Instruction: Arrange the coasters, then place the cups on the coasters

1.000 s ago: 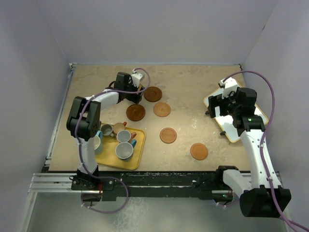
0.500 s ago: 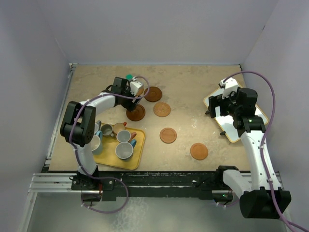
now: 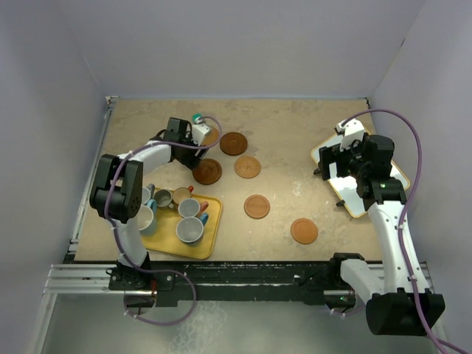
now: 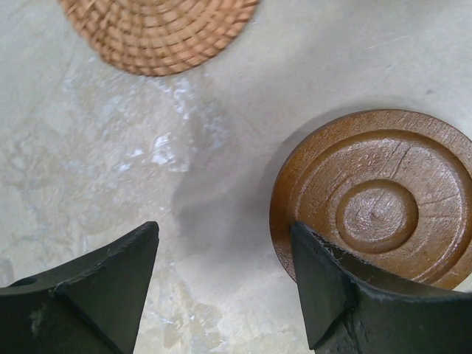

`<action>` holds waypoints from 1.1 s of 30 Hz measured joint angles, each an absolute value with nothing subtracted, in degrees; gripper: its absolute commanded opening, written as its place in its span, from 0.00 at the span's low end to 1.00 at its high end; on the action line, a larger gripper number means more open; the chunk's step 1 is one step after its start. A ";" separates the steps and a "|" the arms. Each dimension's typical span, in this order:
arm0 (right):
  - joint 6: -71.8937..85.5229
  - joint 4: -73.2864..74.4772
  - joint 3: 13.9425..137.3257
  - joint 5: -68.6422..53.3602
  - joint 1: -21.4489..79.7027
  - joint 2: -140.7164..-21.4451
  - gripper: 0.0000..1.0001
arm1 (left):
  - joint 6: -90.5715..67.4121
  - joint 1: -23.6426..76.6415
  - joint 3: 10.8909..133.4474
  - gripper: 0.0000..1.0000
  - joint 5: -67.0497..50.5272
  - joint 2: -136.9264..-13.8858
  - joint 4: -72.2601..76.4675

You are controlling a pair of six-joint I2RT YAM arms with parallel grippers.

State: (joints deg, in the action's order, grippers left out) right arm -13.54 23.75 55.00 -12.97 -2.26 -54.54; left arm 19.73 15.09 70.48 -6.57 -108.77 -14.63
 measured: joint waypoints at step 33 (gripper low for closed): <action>-13.76 23.81 55.00 -12.95 -2.26 -54.70 1.00 | 18.70 12.56 68.51 0.64 -12.60 -108.86 -12.95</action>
